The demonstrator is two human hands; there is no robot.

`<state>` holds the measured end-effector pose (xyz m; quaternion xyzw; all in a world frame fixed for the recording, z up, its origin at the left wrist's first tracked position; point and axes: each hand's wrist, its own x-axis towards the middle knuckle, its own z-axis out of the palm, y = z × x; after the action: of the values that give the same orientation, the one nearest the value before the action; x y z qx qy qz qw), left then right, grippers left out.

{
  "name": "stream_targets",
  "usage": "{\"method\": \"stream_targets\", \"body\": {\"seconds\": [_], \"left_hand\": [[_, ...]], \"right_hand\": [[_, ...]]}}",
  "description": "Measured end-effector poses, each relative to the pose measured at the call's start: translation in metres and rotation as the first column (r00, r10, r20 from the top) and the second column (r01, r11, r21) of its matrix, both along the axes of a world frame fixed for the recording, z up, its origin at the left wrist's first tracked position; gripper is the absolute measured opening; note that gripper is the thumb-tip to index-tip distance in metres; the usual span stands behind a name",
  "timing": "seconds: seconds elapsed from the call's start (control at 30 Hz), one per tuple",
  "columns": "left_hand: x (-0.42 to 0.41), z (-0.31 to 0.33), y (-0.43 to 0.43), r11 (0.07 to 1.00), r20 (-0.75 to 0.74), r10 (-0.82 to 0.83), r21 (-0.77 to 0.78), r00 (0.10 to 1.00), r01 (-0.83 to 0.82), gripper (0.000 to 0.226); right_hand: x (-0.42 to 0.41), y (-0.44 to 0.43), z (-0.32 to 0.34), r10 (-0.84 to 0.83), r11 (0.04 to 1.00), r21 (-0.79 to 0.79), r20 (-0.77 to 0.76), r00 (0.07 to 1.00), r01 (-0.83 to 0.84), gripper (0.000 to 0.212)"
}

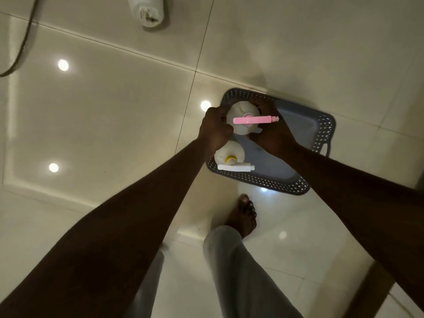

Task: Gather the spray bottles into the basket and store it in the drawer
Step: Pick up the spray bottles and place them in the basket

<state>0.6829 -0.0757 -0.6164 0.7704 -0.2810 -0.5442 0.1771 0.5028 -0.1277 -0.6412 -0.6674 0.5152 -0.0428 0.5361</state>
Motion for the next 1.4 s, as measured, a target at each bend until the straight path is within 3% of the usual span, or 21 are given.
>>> {"method": "stream_targets", "body": {"seconds": [0.17,0.4,0.5,0.57,0.67,0.77,0.9,1.13,1.4], "left_hand": [[-0.002,-0.008,0.002,0.993,0.100,-0.117,0.017,0.988,0.116,0.064],[-0.007,-0.005,0.001,0.993,0.085,-0.105,0.064,0.991,0.100,0.070],[-0.002,0.007,-0.001,0.995,0.106,-0.083,0.066,0.991,0.076,0.057],[0.004,0.021,0.000,0.999,0.077,0.012,0.052,0.997,-0.017,0.050],[0.018,0.056,0.000,0.986,0.058,0.156,0.046,0.986,-0.159,0.051],[0.035,0.094,-0.003,0.980,0.073,0.194,0.042,0.978,-0.197,0.053],[0.060,0.152,-0.011,0.972,0.080,0.230,0.028,0.970,-0.233,0.045],[0.120,0.201,-0.056,0.897,0.017,0.441,0.011,0.897,-0.441,0.044],[0.228,0.154,-0.127,0.856,-0.016,0.517,-0.011,0.856,-0.517,0.054]], "right_hand": [[0.004,0.000,-0.018,0.056,0.995,-0.080,-0.053,0.997,-0.060,0.089],[0.003,0.005,-0.026,0.006,1.000,-0.025,-0.015,1.000,-0.007,0.088],[-0.004,0.008,-0.018,-0.064,0.996,0.064,0.021,0.998,0.062,0.088],[-0.015,0.006,-0.005,-0.085,0.989,0.118,-0.022,0.996,0.087,0.092],[-0.042,0.001,0.030,-0.039,0.994,0.097,-0.101,0.994,0.048,0.080],[-0.065,-0.012,0.078,0.039,0.999,0.034,-0.166,0.985,-0.034,0.066],[-0.066,-0.034,0.147,0.002,0.999,-0.032,-0.133,0.991,-0.007,0.050],[0.022,-0.087,0.219,0.038,0.999,0.025,0.013,0.999,-0.039,0.038],[0.177,-0.144,0.168,-0.202,0.943,0.290,0.116,0.972,0.162,0.052]]}}
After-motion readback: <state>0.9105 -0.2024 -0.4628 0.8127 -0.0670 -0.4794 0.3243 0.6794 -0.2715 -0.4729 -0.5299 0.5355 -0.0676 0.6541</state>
